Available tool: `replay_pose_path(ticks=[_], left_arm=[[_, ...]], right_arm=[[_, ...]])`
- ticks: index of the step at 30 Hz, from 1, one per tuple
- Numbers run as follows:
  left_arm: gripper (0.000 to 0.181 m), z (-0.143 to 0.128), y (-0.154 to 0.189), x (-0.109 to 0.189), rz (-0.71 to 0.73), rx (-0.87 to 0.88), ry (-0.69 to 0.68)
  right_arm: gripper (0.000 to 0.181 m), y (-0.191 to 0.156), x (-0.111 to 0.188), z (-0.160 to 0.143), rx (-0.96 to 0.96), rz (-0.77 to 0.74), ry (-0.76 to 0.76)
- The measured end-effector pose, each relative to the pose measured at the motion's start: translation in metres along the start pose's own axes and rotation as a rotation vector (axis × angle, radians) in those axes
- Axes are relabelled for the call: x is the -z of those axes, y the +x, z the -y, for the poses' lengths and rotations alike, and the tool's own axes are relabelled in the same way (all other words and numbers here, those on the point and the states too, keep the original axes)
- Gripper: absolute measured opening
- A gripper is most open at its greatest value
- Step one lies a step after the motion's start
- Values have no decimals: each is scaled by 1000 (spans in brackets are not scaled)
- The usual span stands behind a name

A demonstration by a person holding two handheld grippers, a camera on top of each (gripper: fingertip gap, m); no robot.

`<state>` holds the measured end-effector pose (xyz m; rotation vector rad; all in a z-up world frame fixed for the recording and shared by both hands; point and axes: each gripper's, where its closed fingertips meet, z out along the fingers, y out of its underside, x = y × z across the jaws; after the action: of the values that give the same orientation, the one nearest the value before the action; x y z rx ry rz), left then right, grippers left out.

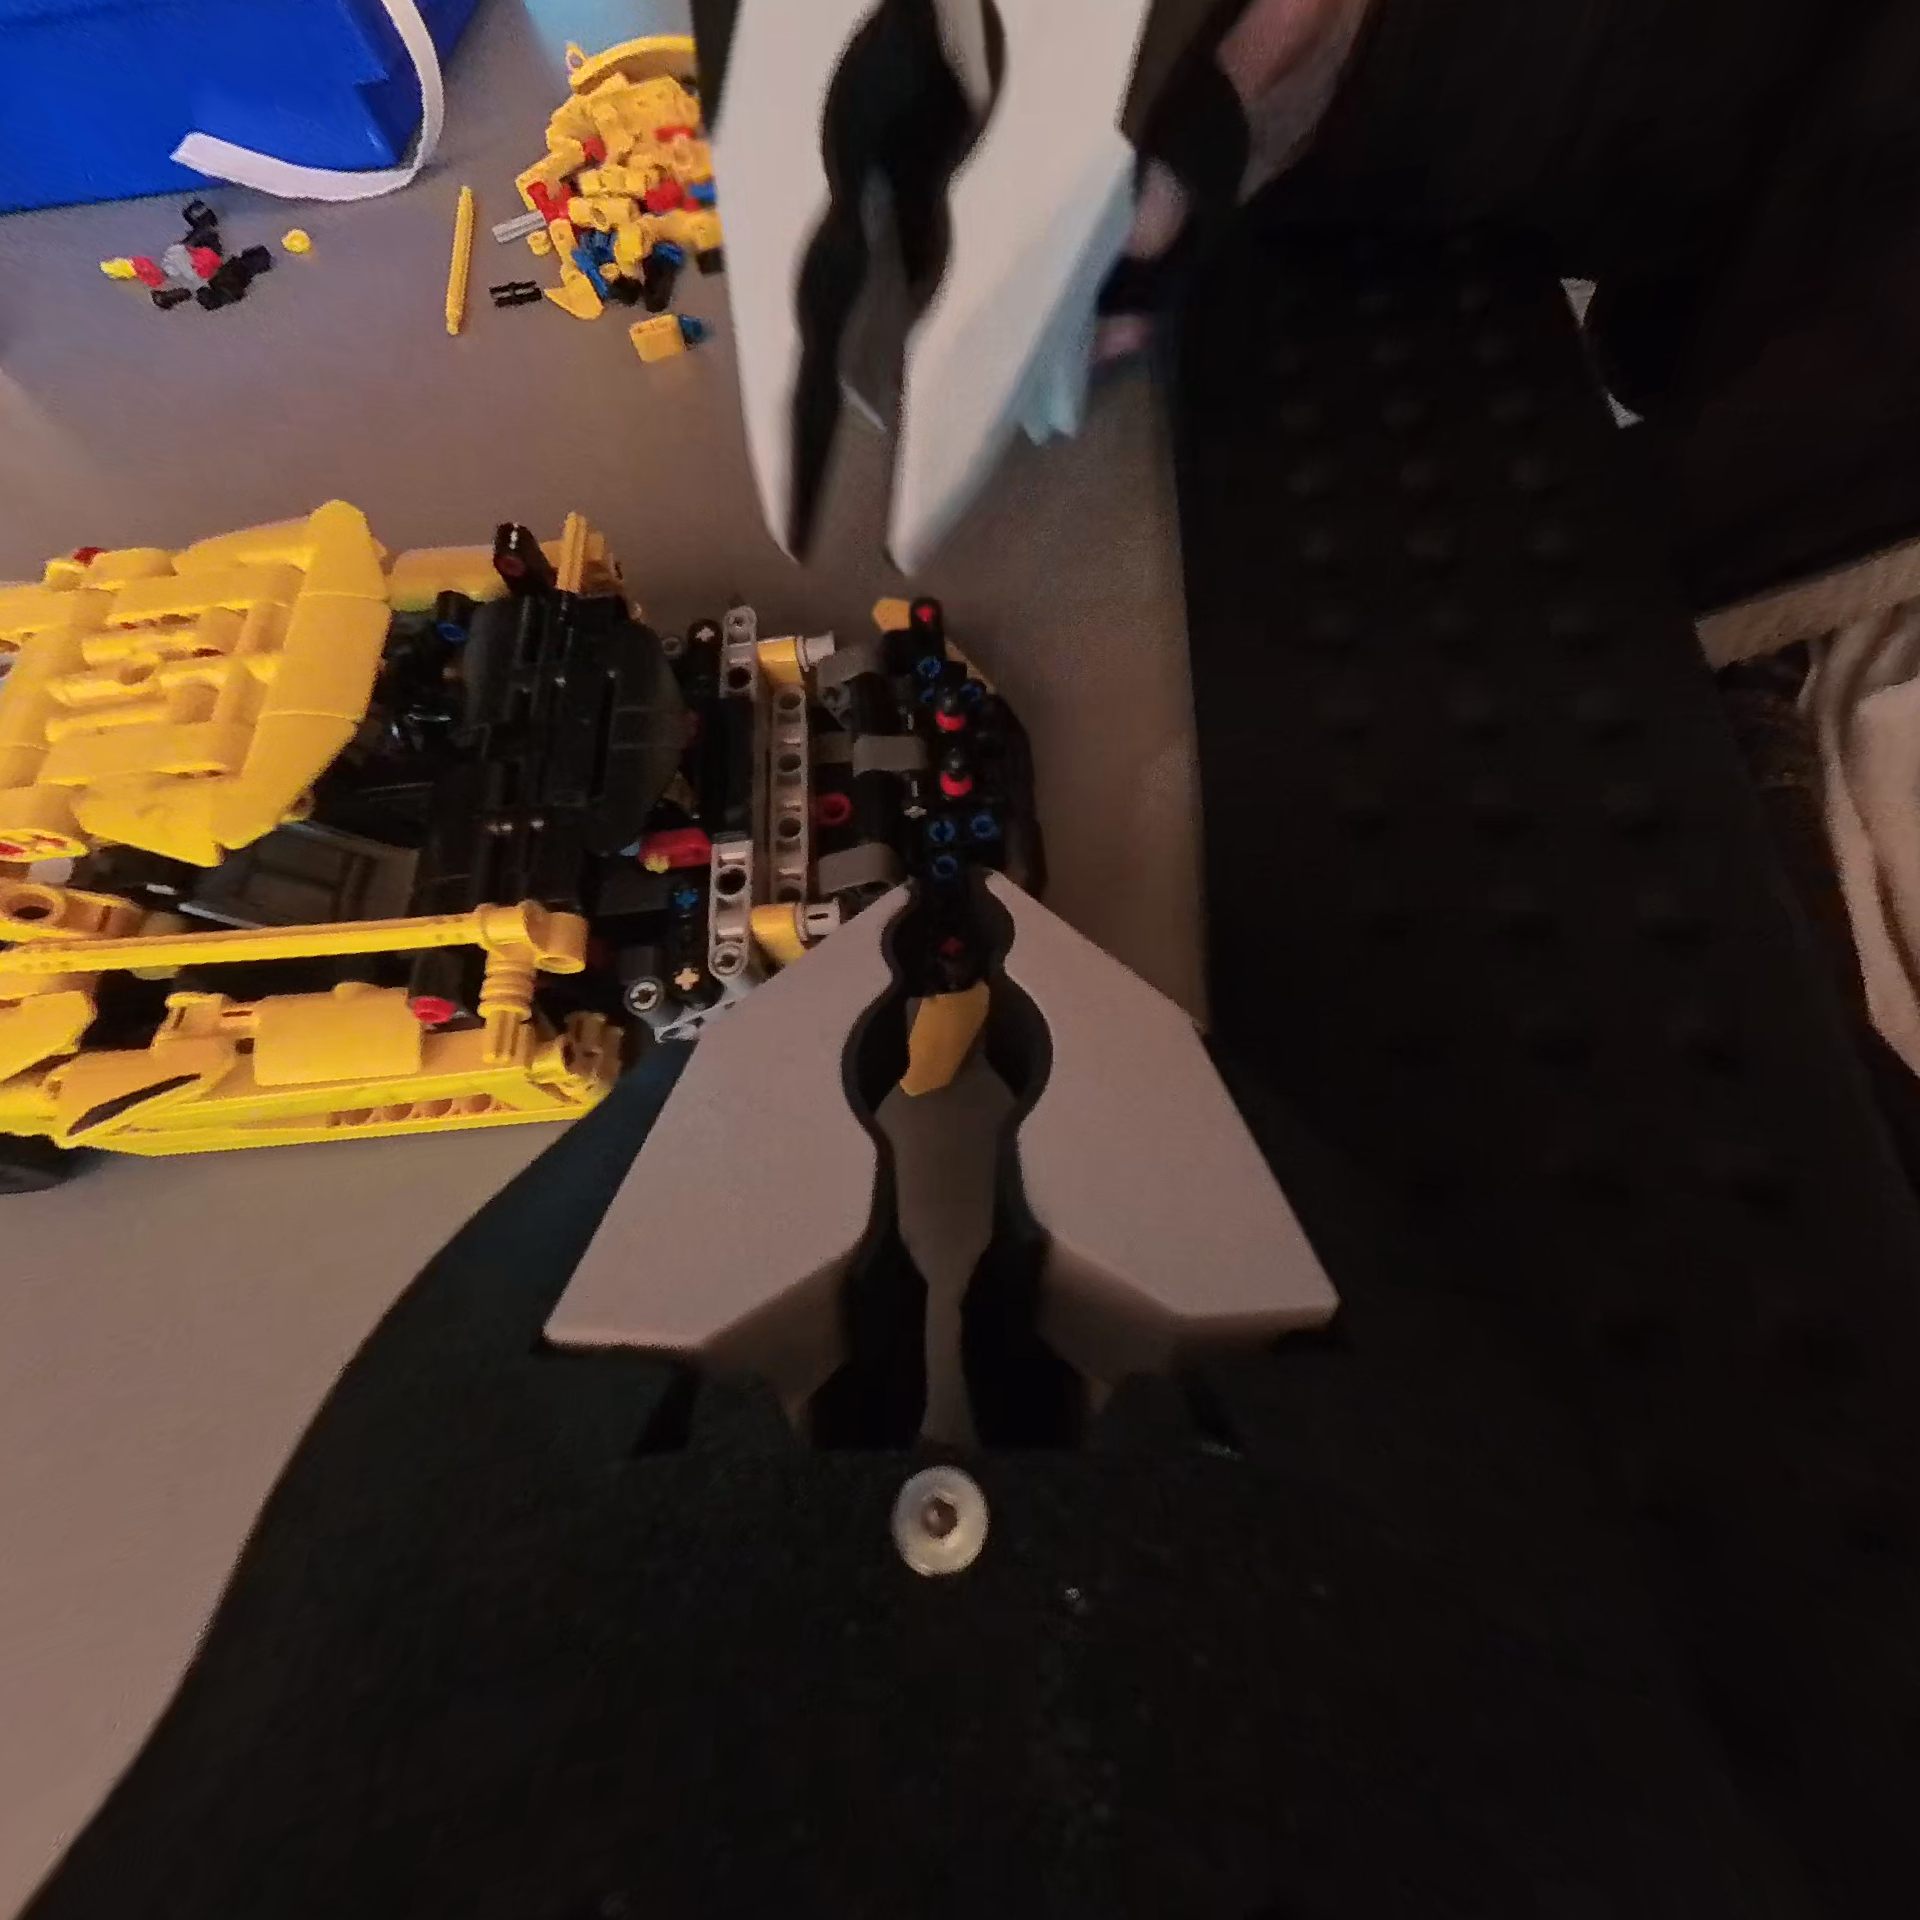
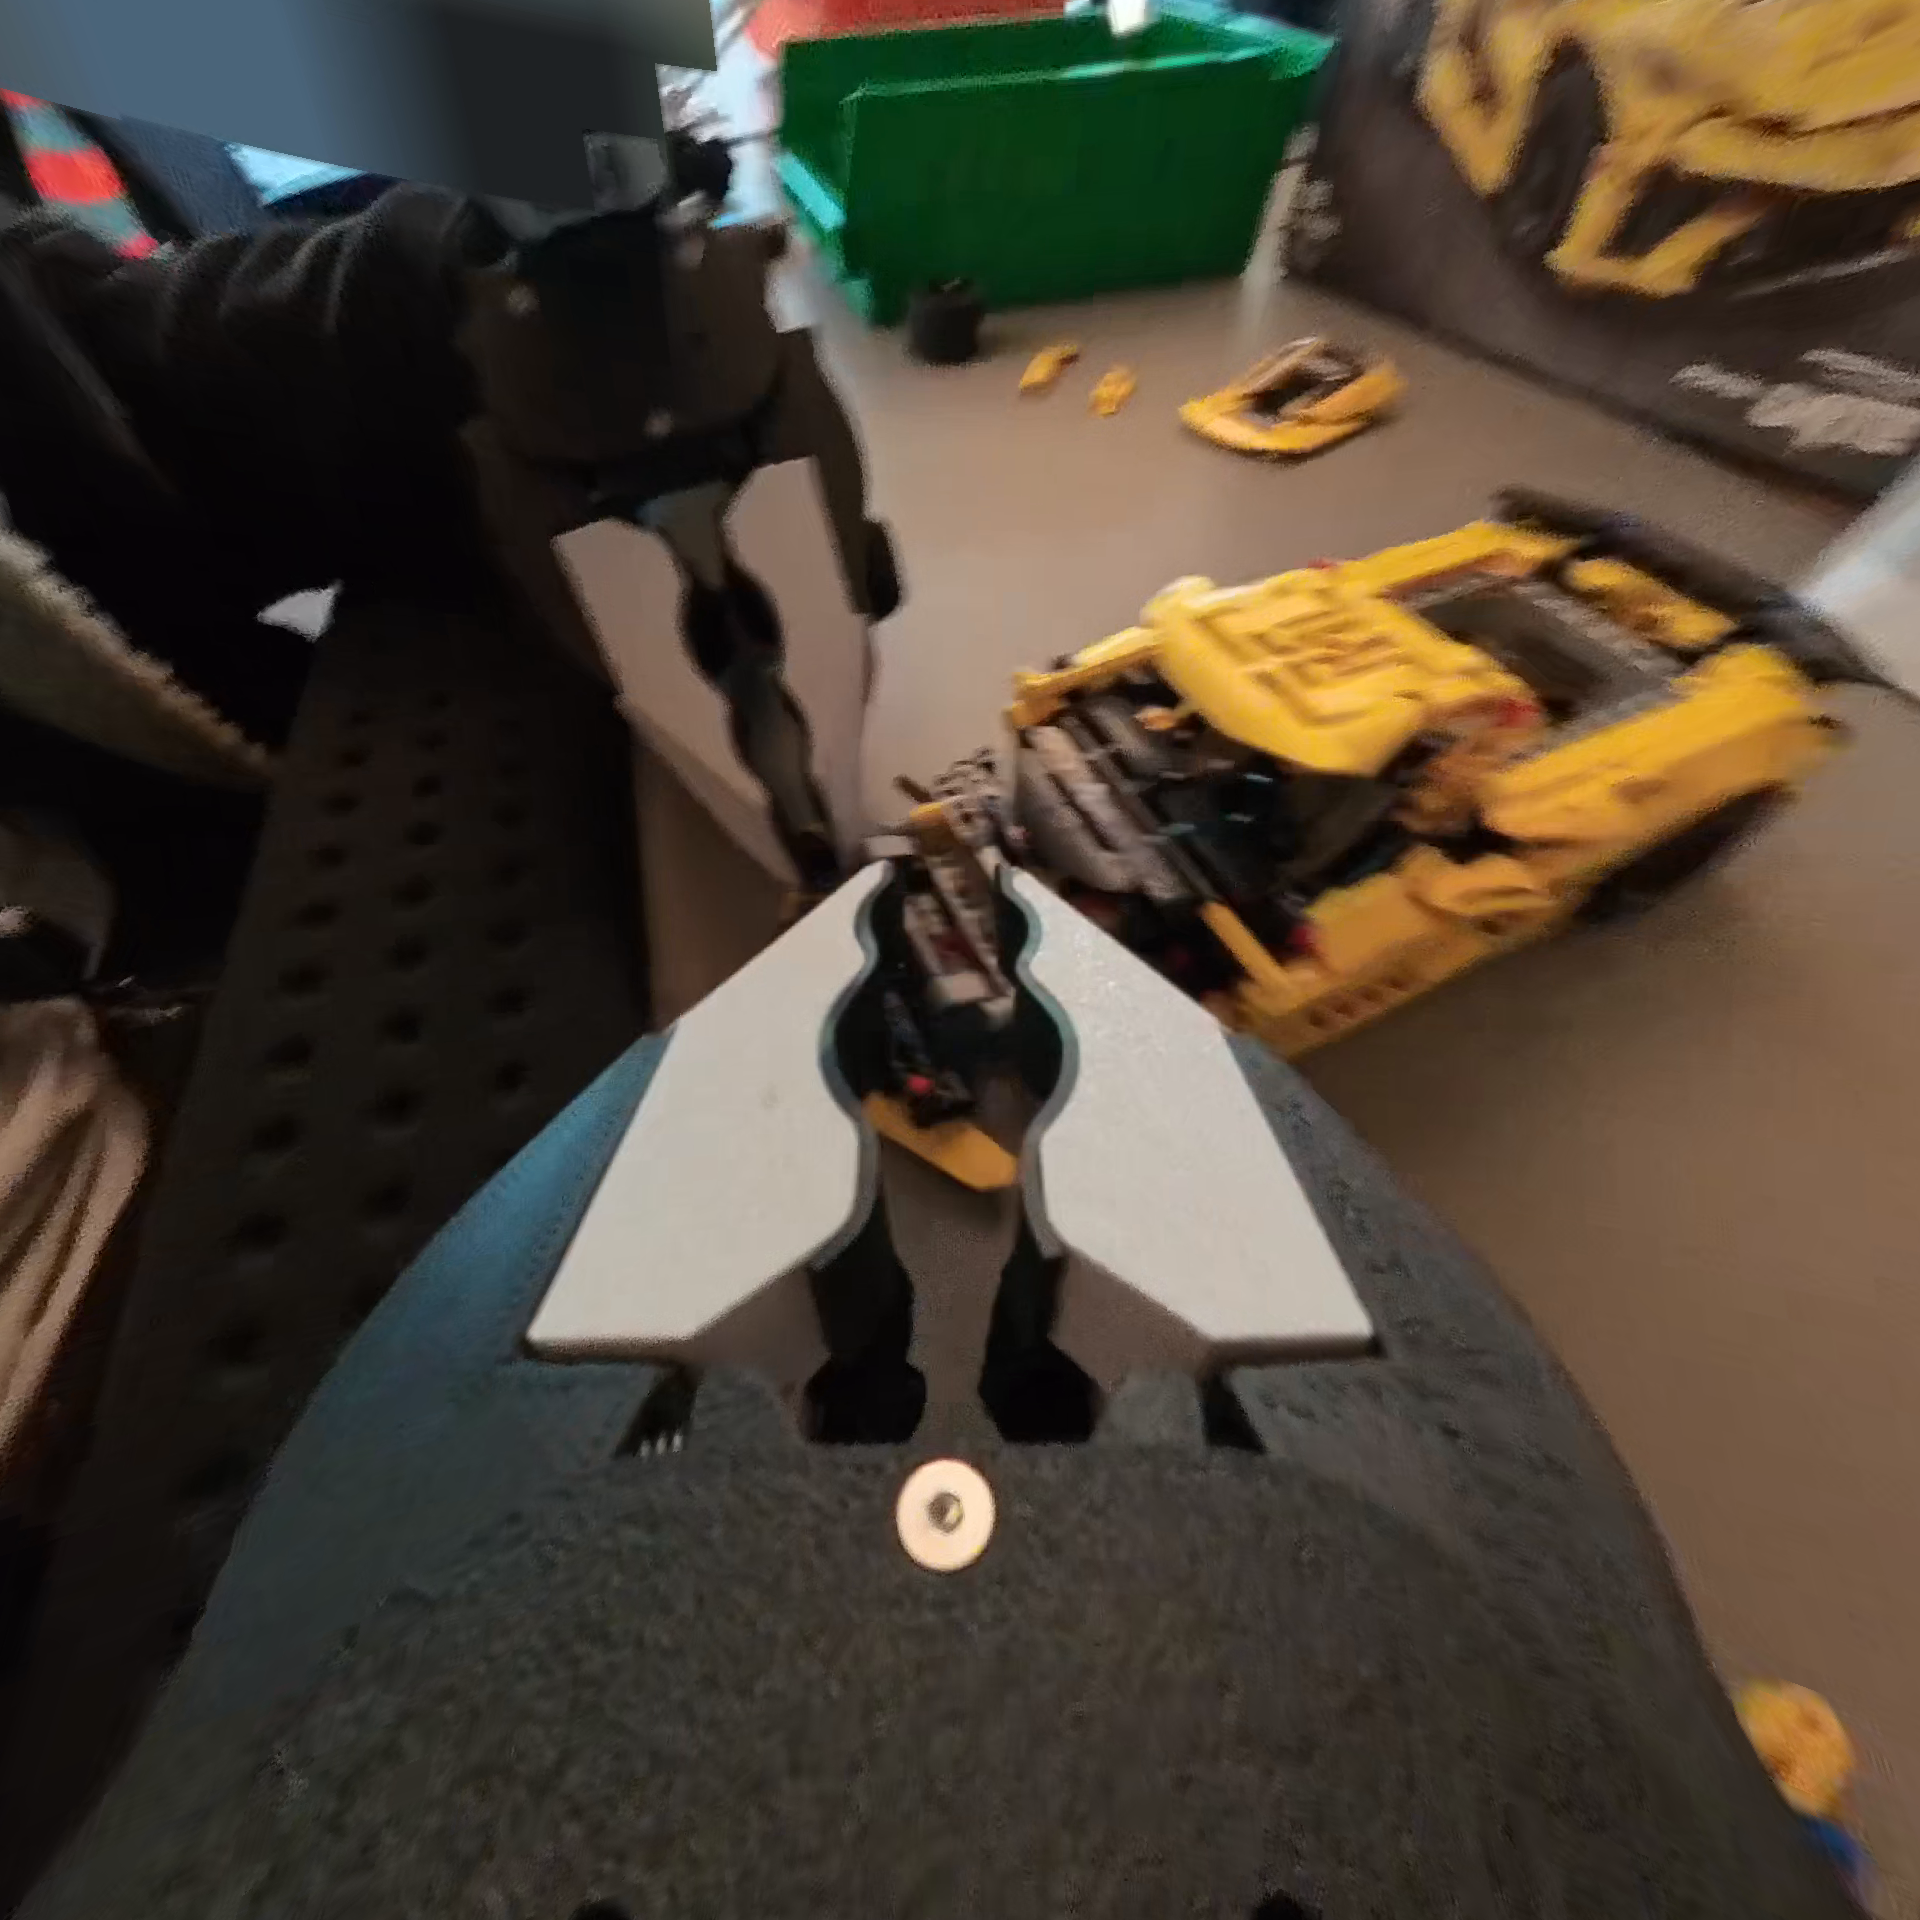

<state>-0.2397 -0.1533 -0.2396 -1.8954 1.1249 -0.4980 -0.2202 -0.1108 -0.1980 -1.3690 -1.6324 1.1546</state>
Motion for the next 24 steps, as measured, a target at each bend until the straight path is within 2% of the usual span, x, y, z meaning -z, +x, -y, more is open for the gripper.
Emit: replay_pose_path(ticks=[2, 5, 9, 14, 20, 24], left_arm=[[7, -1, 0, 2, -16, 26, 1], [7, -1, 0, 6, -41, 69, 16], [8, 8, -10, 17, -17, 89, 83], [7, 13, -35, 35, 89, 126, 142], [8, -2, -37, 27, 121, 88, 58], [11, -4, -41, 27, 134, 98, 51]], right_arm=[[17, 16, 7, -6, -69, -51, -22], [23, 20, 3, -27, -174, -35, -130], [22, 17, -4, -38, -120, -41, -193], [14, 14, -2, -31, -91, -36, -160], [14, 13, -4, -32, -69, -42, -166], [13, 17, -3, -31, -84, -58, -153]])
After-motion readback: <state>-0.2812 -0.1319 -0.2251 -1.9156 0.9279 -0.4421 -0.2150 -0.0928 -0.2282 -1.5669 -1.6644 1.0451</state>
